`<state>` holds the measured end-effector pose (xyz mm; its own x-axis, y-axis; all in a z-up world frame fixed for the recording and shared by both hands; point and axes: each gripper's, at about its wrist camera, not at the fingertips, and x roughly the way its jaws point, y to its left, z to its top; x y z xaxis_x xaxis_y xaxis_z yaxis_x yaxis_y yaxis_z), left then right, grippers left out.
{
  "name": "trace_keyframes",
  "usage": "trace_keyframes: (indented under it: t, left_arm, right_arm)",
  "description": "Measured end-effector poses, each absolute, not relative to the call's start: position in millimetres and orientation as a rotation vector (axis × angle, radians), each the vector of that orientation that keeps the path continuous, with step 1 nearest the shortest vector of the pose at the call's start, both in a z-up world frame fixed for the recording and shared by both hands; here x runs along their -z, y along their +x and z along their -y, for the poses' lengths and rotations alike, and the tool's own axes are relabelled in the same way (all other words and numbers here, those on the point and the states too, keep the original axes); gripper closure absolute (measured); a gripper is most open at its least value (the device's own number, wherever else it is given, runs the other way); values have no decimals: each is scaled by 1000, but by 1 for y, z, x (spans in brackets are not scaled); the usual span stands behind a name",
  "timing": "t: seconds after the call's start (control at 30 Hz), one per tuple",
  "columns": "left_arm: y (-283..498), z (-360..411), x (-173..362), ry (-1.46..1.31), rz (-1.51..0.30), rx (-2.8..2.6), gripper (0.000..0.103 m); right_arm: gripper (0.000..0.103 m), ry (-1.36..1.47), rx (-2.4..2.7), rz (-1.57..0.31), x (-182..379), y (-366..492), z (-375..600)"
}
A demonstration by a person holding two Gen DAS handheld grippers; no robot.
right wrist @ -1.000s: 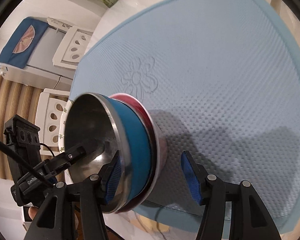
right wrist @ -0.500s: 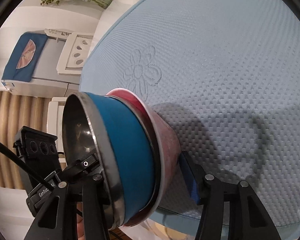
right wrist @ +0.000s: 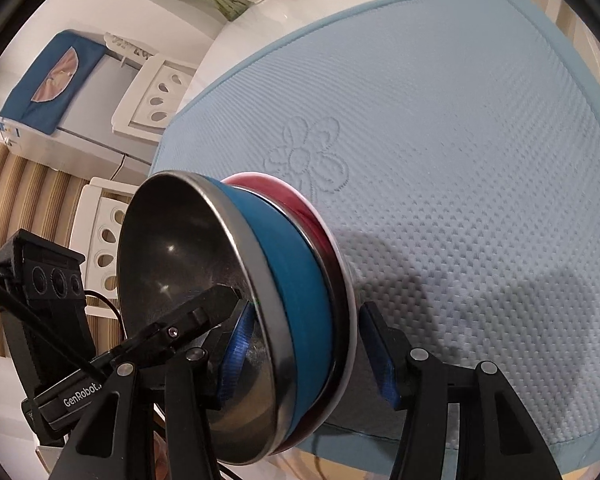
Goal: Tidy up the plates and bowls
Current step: 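Lift and carry the nested bowls over the hexagonal plate stack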
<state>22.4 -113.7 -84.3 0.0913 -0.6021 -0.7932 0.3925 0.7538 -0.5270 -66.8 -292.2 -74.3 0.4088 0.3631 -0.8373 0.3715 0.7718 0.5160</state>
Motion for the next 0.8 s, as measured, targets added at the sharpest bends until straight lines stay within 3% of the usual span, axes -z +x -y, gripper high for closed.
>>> trace_keyframes:
  t: [0.43,0.8]
  left_arm:
    - [29,73,34,-242,-1212,686,57]
    - [58,-13,-21,-308,-1144,586,57]
  right_arm:
    - [50,792,18,-1180,38,-39,263]
    - [50,741,-69,-1179,-10,19,179]
